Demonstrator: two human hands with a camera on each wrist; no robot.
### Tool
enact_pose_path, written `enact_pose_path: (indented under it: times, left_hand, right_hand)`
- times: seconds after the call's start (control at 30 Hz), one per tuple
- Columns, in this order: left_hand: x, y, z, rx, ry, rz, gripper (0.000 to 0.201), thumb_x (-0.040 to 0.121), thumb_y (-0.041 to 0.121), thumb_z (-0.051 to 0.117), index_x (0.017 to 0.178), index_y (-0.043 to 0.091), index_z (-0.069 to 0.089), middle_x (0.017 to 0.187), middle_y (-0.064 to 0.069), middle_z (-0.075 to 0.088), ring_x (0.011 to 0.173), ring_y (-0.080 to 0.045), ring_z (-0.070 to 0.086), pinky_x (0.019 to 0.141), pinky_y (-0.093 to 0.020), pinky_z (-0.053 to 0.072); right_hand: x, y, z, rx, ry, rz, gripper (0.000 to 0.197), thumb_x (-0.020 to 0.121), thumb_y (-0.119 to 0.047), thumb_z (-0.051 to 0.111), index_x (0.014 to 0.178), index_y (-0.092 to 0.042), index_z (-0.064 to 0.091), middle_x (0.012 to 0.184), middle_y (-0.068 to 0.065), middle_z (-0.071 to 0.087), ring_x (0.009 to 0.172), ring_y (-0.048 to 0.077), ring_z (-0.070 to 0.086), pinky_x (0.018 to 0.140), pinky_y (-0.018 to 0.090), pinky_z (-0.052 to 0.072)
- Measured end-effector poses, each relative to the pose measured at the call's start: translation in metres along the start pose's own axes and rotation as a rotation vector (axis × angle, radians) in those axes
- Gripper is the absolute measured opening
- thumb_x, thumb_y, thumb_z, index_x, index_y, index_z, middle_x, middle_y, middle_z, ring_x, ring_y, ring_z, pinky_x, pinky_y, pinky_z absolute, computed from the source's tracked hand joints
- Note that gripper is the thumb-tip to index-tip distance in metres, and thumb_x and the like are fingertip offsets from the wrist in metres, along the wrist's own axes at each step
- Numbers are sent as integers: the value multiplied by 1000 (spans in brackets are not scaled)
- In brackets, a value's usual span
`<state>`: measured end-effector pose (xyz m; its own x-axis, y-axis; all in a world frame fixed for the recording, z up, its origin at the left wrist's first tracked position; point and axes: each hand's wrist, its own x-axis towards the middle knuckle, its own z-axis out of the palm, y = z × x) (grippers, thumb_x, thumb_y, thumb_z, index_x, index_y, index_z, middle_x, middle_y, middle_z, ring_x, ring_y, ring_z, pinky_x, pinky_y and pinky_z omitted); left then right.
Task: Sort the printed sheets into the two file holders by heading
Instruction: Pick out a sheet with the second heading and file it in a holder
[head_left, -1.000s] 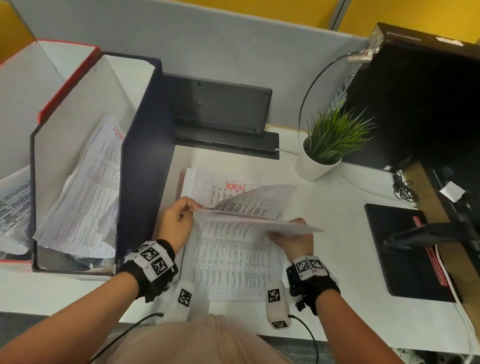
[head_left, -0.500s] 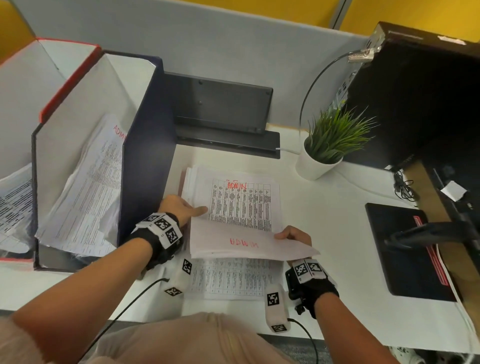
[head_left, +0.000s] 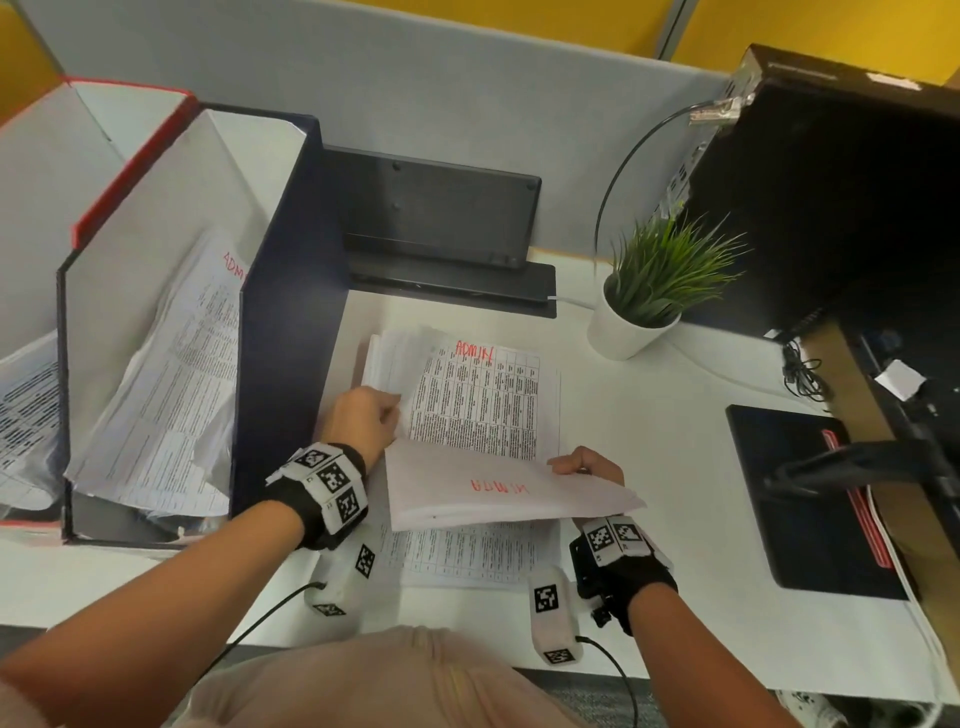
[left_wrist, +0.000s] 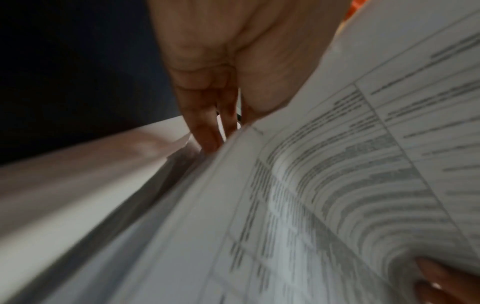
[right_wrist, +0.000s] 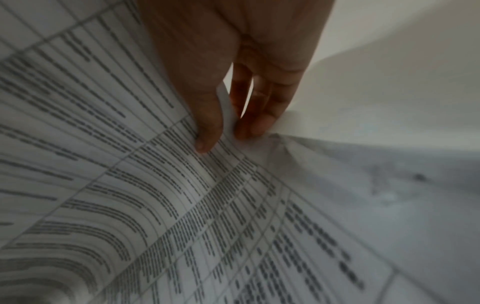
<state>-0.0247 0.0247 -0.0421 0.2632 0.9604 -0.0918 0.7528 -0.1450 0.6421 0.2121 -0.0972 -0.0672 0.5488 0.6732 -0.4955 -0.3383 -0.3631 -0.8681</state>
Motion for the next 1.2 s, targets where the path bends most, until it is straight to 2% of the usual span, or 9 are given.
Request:
enact_pose_path:
  times: [0.13,0.27,0.4,0.47,0.63,0.9,1.03,1.1,1.2]
  left_hand:
    - [-12,4,0,-329,153,117,20,86,1,59,92,13,72,97,2,65,86,-12,61,77,-16,48]
    - [-12,4,0,-639,44,-192,20,89,1,48,81,6,65,87,-8,66,84,-20,60,84,-36,49]
    - [-10,7,-5,-852,-87,-299,23,88,1,45,89,2,68,91,-12,69,87,-25,63,84,-38,50]
    - [-7,10,-8,-839,-110,-318,22,86,2,47,85,3,69,89,-9,70,85,-26,64,81,-38,50]
    - [2,7,-13,-842,-160,-481,31,92,38,42,94,16,65,97,-7,68,86,-22,63,77,-35,49]
    - [-13,28,-19,-811,-357,-308,78,53,96,24,85,44,72,91,11,74,87,-10,70,78,-32,48]
    - [-15,47,-26,-650,-271,-112,34,79,41,67,109,23,64,105,5,70,98,-15,66,79,-25,53]
    - [-17,59,-32,-545,-142,28,35,84,13,66,117,15,58,111,2,66,99,-11,63,84,-25,53]
    - [-21,75,-47,-599,45,152,33,88,9,61,119,16,57,111,6,65,102,-10,63,88,-33,53]
  right_hand:
    - [-6,1,0,-206,-14,-224,45,72,26,44,45,-11,46,73,18,56,70,25,47,66,30,38]
    - [1,-1,4,-543,20,-279,20,74,6,67,73,-6,51,67,3,52,62,16,47,61,27,40]
    - [-3,-1,5,-380,76,-288,54,60,-2,84,105,-7,55,90,-3,62,76,5,57,62,11,46]
    - [-5,1,5,-335,84,-226,47,63,-3,83,103,-9,58,94,-2,63,81,9,58,72,19,48]
    - [-3,6,2,-508,29,-232,14,75,-6,75,72,-9,62,72,4,62,68,18,56,60,16,47]
    - [-15,-11,19,-343,94,-298,19,82,-33,69,98,-26,61,97,-4,67,88,12,64,83,30,51]
    - [-28,-37,35,-171,103,-390,23,87,-18,64,109,-12,60,102,3,65,98,21,64,81,29,53]
    - [-35,-53,43,-142,121,-469,21,87,-15,63,107,-12,59,102,3,65,98,20,64,83,29,54]
    - [-48,-81,51,-11,89,-637,21,86,-12,64,104,-21,59,106,-3,66,97,6,64,83,17,54]
